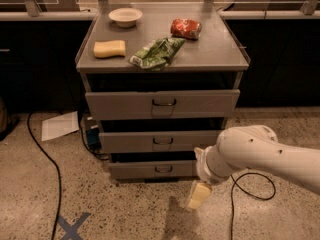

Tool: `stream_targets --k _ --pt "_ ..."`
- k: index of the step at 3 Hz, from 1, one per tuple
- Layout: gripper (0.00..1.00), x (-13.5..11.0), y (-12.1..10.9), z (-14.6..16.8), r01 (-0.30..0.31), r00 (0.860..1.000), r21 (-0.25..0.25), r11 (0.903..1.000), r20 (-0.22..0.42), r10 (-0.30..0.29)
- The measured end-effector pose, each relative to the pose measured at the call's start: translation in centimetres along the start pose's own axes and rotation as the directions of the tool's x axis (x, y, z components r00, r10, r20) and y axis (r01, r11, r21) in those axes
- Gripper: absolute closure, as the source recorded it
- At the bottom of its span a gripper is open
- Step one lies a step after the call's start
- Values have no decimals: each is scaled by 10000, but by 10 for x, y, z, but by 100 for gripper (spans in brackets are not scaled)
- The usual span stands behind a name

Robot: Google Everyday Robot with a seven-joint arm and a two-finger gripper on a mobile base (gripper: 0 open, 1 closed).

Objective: Open bottom drawer

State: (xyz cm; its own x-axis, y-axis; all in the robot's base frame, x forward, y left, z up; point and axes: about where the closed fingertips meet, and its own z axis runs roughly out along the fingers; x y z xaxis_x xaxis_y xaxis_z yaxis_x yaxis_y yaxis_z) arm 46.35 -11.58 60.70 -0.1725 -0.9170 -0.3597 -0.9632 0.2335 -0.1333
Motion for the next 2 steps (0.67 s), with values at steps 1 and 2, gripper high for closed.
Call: stream_targets --k 1,2 --pt "0 13 -6 50 -566 9979 -418 9975 291 578" --pt "0 13 -6 50 -566 9979 -418 9975 292 578"
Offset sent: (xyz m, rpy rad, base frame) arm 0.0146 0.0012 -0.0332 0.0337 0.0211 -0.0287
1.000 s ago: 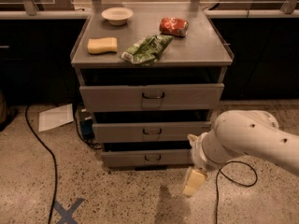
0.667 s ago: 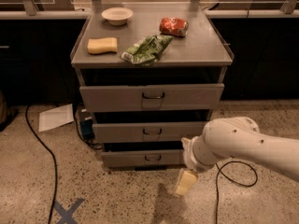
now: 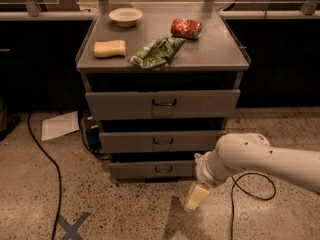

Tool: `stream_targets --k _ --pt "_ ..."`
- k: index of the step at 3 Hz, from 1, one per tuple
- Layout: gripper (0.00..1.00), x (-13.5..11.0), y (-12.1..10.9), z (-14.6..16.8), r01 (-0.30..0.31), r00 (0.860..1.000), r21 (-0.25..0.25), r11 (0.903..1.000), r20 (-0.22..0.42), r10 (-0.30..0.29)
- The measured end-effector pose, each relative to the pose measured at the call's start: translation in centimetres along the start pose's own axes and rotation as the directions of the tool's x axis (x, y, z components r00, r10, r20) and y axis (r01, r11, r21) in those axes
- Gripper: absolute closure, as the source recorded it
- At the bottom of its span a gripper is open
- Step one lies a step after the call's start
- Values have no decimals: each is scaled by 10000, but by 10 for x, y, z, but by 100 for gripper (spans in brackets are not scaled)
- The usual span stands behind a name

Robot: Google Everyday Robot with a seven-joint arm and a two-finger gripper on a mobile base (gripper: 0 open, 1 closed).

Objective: Open bottom drawer

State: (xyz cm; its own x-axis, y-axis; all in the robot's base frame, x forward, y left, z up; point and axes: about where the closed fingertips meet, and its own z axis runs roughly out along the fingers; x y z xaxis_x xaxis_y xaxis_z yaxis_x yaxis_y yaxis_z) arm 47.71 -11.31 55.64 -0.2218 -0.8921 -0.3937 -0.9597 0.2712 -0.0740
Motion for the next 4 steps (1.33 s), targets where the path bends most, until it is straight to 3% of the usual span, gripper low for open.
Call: stream_targets --k 1,2,3,4 --pt "0 3 -1 8 -86 9998 2 10000 154 86" --pt "0 -1 -12 42 -119 9961 96 9999 877 110" --pt "0 -13 -28 97 -123 9851 10 9999 1714 120" --pt "0 -22 -41 142 -48 9795 -140 9999 2013 75"
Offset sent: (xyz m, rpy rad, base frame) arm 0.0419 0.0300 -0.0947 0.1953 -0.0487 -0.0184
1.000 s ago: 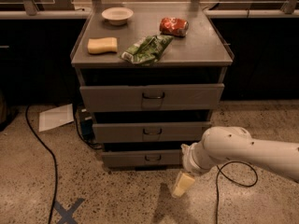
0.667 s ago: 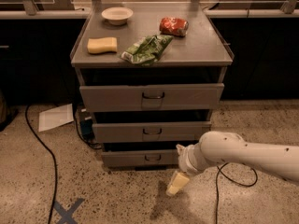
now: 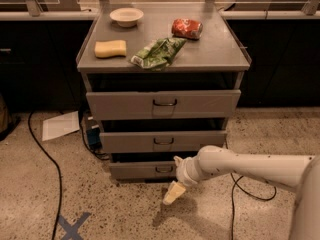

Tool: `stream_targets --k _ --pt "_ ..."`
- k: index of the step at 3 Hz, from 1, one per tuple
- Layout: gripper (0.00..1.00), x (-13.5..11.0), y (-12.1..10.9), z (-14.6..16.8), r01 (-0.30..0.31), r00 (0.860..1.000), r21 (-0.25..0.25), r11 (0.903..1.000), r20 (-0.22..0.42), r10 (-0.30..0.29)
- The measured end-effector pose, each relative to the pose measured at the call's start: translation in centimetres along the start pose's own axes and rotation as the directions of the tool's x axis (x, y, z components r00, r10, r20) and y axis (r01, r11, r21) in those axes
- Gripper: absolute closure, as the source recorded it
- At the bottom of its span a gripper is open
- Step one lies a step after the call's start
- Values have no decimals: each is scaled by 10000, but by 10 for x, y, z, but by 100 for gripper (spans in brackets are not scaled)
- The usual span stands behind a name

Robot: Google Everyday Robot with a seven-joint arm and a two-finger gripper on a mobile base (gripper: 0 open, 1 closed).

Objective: Open bottom drawer

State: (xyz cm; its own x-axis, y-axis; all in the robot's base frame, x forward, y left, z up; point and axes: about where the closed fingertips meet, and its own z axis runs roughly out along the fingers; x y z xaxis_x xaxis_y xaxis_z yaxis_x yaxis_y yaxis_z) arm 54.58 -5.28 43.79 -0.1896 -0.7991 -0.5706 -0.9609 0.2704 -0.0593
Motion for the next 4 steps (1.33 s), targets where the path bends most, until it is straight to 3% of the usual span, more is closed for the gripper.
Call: stream_targets --k 1,2,4 --pt "0 26 -5 30 -405 9991 -230 9989 -93 403" --pt "0 26 -5 30 -405 9991 -231 9989 -93 403" --pt "0 38 -24 94 -530 9985 -609 9967 71 535"
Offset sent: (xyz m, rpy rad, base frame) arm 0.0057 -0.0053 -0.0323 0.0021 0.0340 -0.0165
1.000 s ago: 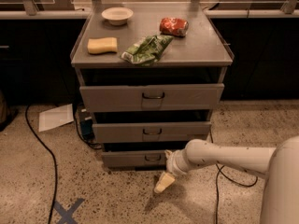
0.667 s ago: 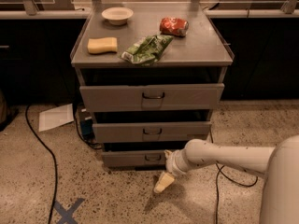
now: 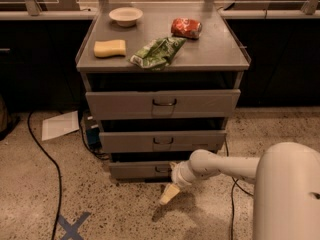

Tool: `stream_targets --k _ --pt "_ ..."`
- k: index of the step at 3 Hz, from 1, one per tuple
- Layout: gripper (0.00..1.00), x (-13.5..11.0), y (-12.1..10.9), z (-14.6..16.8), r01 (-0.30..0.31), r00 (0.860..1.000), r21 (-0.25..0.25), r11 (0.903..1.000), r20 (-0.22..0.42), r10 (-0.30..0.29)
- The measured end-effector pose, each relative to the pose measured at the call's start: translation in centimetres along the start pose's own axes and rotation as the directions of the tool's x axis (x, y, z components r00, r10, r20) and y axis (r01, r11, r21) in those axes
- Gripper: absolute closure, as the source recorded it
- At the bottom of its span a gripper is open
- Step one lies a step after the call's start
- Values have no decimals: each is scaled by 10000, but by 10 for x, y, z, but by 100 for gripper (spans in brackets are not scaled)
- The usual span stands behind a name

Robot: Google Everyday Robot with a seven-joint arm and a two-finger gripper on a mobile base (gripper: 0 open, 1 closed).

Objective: Open bottom drawer

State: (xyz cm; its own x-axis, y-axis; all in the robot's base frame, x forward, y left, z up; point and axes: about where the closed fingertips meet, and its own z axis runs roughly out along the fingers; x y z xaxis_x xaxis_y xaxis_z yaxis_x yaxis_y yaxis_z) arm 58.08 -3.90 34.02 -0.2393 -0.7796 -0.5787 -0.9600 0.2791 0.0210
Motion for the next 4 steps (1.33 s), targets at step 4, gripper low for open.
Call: stream_targets --k 4 --pt "0 38 -84 33 -166 9982 875 9960 -567 216"
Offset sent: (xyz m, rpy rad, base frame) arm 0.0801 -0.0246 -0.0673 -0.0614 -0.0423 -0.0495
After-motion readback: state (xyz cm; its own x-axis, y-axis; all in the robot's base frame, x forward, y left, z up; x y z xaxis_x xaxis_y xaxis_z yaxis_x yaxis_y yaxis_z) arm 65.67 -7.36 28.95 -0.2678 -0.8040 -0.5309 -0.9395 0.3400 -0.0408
